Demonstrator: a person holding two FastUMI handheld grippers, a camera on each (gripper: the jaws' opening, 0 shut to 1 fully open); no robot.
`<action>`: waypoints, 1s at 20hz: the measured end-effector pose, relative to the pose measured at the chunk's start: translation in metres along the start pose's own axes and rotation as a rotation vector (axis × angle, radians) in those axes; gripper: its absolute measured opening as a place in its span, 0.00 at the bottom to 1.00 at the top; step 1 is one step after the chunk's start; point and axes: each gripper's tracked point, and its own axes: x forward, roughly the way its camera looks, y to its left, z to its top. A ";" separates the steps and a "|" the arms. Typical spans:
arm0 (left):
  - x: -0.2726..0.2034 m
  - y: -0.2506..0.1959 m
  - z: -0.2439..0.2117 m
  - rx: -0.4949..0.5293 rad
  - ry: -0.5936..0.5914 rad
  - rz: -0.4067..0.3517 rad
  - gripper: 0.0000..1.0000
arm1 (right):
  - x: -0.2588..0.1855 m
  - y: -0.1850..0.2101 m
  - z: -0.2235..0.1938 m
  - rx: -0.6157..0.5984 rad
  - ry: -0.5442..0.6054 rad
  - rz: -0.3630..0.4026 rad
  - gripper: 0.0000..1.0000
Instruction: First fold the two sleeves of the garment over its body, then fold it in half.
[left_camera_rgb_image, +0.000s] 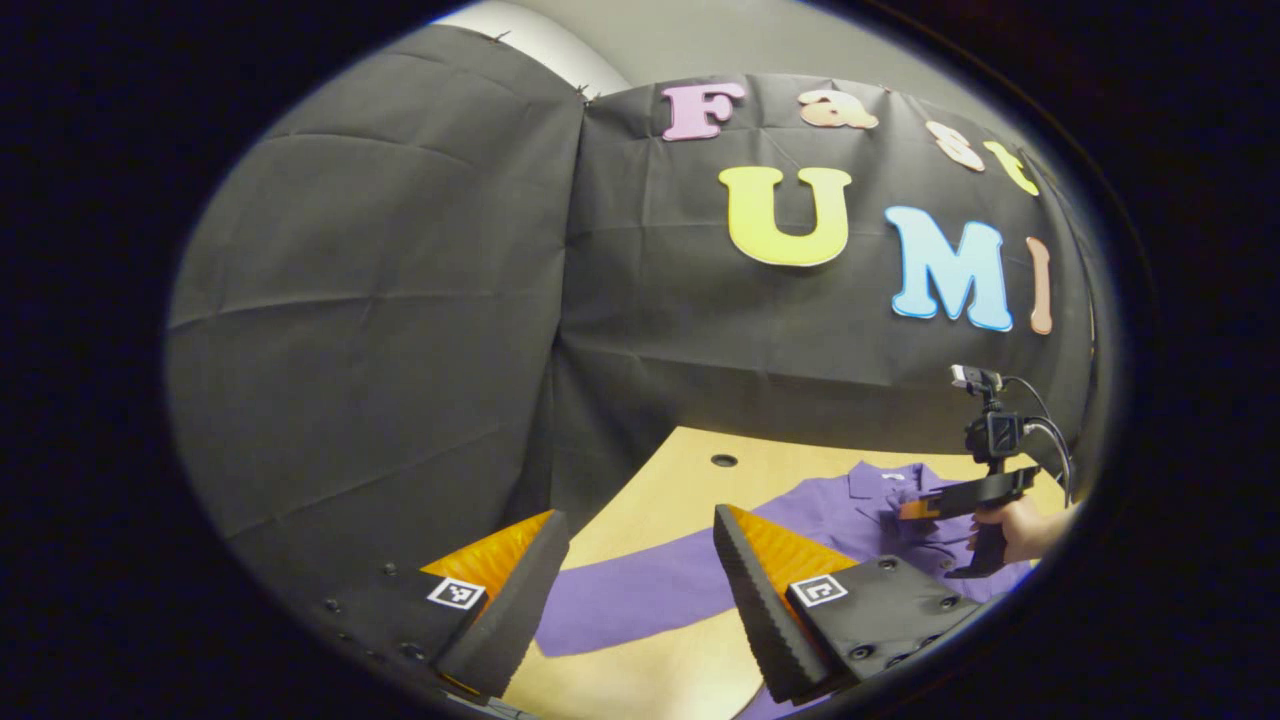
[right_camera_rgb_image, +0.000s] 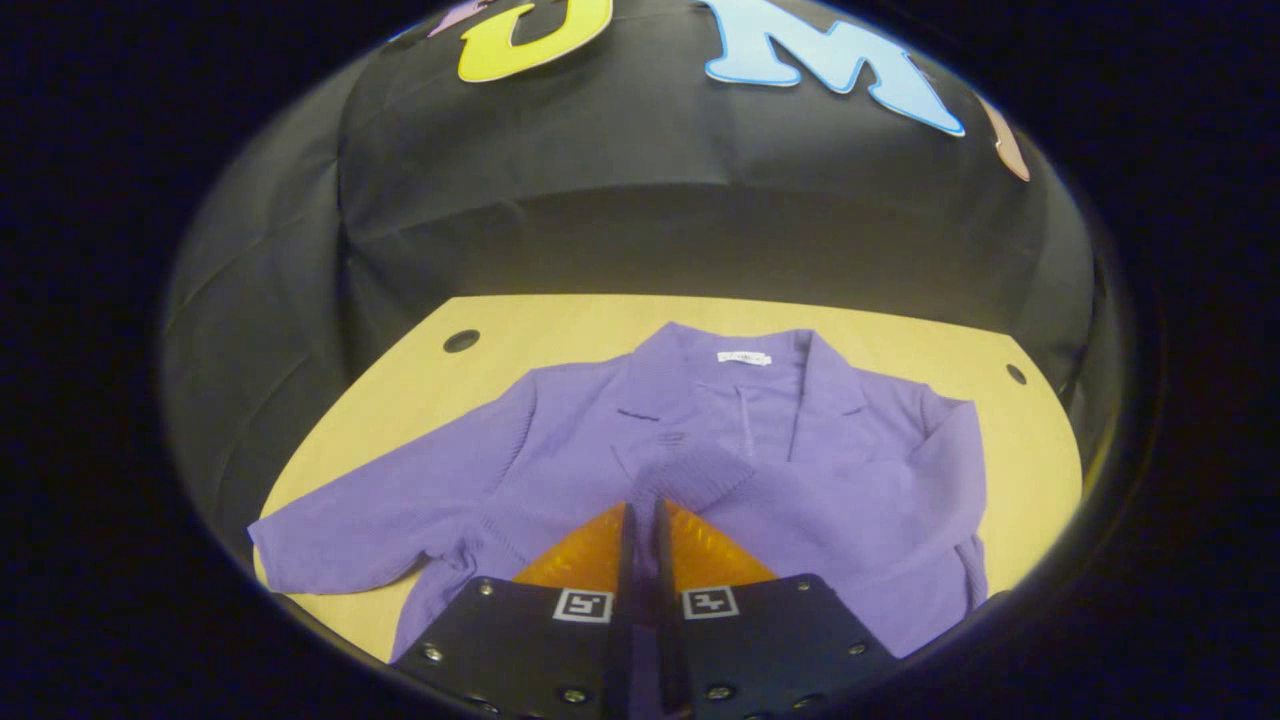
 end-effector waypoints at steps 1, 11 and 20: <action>0.000 0.001 -0.002 -0.002 0.003 0.002 0.95 | -0.001 0.002 -0.001 -0.005 -0.002 0.010 0.12; 0.006 0.004 -0.022 -0.022 0.035 0.024 0.95 | -0.047 0.022 0.008 -0.036 -0.055 0.081 0.89; 0.021 0.072 -0.090 -0.073 0.175 0.229 0.95 | -0.128 0.020 0.021 0.004 -0.159 0.085 0.95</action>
